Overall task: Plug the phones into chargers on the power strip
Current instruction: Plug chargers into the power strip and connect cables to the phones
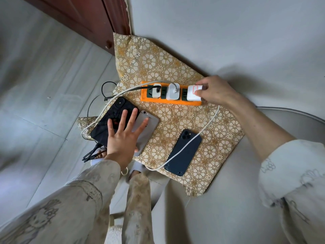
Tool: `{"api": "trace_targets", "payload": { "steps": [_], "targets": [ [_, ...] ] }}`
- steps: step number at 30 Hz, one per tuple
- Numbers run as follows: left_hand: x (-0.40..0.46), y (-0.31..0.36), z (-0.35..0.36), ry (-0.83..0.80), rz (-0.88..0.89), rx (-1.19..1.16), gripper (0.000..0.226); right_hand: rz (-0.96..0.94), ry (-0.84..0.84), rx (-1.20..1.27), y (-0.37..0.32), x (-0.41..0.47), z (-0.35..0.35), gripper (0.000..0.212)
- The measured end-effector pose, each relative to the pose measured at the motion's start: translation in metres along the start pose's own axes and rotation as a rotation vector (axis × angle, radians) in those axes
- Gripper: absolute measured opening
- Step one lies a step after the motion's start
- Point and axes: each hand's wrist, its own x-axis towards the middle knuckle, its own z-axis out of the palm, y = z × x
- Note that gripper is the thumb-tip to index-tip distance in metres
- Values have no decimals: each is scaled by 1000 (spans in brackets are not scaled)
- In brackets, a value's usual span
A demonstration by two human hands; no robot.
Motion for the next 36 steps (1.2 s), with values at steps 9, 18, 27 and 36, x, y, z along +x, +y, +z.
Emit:
{"api": "trace_targets", "payload": {
  "steps": [9,18,27,36],
  "targets": [
    [0,0,-1,7,-1,-12,113,12,-18,-107,-14,-2,2,39],
    [0,-1,-1,19,1,-20,112,32,55,-99,-24,-2,7,33],
    [0,-1,1,18,-6,-19,116,158,101,14,-33,-2,12,32],
    [0,-1,1,18,-6,-15,115,177,96,48,-42,4,17,22]
  ]
}}
